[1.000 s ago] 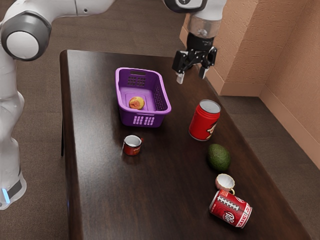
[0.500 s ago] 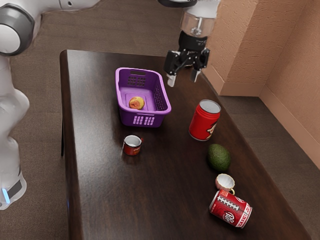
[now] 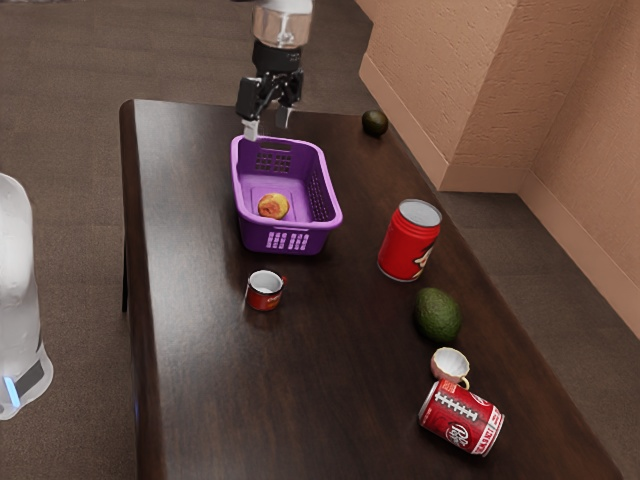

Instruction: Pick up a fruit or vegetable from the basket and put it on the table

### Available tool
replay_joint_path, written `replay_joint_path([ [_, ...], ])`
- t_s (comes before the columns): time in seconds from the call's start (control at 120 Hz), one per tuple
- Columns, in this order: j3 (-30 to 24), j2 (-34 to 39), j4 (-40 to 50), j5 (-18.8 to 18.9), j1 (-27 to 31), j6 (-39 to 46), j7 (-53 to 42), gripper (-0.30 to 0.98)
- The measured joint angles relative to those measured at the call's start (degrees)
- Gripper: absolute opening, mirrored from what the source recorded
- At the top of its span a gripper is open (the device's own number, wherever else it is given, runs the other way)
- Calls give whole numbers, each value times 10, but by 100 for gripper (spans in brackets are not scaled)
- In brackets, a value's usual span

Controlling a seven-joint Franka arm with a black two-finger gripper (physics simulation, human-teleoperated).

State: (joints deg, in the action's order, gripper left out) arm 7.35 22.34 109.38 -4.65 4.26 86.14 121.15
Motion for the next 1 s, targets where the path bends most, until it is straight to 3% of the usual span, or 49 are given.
replay_joint_path([
  [0.267,-13,7,11,0,46,15,-27,69],
  [0.4,-16,3,9,3,81,15,-196,69],
  [0.642,-63,4,10,13,72,17,-503,69],
  [1.0,-67,5,13,15,69,18,-784,69],
])
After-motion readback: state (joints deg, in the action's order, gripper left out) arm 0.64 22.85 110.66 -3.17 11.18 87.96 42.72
